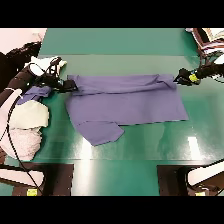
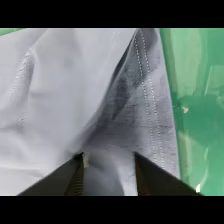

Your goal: Fold the shirts.

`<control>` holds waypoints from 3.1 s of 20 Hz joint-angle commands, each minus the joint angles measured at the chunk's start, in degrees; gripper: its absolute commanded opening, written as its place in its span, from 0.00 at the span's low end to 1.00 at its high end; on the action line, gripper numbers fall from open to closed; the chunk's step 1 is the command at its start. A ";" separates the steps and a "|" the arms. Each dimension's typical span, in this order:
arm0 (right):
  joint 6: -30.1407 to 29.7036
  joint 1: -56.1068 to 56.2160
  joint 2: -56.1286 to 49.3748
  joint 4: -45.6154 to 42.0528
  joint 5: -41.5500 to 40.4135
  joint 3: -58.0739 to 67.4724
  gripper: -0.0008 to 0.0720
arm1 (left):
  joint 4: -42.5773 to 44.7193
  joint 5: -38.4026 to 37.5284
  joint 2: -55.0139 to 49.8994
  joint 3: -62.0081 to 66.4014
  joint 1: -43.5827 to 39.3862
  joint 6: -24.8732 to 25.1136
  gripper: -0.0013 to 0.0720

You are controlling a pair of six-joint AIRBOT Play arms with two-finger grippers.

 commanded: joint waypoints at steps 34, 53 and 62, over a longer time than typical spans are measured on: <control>-7.74 -15.85 27.93 4.90 15.21 -27.32 0.51 | -19.06 5.68 32.61 -49.44 -11.50 -6.32 0.05; -11.08 -21.86 21.40 9.01 3.72 -47.60 0.51 | 3.04 -10.67 36.59 -31.15 -11.50 -11.54 0.05; -12.00 -19.47 29.86 2.54 10.60 -47.60 0.03 | 6.91 -20.92 44.39 -31.10 -11.50 -13.07 0.05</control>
